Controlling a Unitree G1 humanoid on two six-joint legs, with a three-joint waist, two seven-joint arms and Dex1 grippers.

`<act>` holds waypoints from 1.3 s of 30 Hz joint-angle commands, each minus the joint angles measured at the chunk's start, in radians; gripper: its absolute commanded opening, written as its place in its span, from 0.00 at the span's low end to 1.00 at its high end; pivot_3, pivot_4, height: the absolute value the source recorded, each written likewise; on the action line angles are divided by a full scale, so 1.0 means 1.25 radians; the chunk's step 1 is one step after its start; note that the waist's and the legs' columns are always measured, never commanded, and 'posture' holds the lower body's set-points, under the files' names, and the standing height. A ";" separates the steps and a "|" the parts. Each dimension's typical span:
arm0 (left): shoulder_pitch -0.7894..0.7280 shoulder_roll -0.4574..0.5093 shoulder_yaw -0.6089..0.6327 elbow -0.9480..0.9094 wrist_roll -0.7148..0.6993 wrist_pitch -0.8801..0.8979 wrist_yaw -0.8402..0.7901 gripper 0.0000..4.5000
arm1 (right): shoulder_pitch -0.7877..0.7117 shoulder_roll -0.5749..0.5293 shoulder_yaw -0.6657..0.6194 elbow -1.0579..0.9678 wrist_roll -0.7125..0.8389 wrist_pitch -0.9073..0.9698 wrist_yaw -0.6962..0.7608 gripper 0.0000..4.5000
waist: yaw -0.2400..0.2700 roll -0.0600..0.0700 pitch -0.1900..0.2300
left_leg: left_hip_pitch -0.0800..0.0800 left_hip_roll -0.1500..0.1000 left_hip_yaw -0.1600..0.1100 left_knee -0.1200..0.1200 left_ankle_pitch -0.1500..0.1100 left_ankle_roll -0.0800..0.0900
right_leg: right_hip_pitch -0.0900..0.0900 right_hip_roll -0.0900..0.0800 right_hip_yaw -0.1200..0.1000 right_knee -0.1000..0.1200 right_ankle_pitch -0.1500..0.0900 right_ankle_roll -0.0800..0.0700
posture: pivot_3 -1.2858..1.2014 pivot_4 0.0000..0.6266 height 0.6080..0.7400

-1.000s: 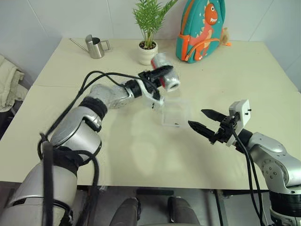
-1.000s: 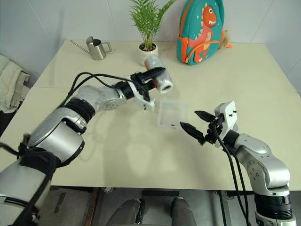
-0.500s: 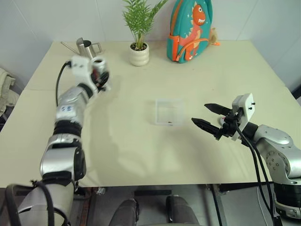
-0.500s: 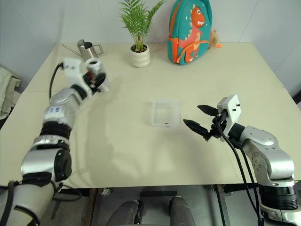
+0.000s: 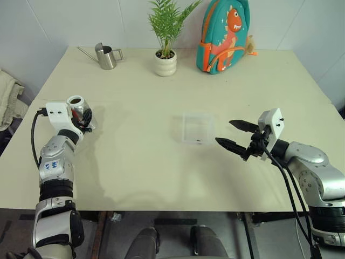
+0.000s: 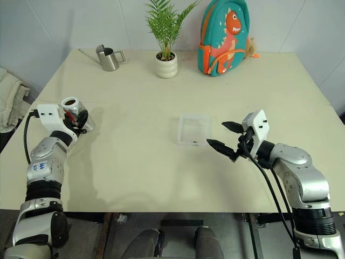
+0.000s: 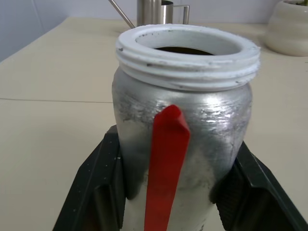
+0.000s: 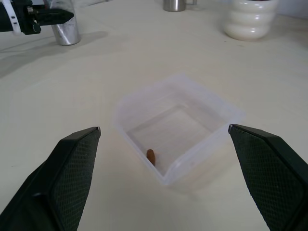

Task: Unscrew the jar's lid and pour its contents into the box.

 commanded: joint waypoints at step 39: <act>0.345 0.259 -0.102 -0.604 -0.108 0.055 -0.561 0.99 | -0.054 -0.094 -0.044 0.161 -0.061 -0.152 0.121 1.00 | -0.006 0.005 0.003 | 0.011 0.010 0.002 -0.015 -0.001 0.000 | 0.011 0.003 -0.001 -0.021 0.008 -0.007 | 0.52 0.24 1.00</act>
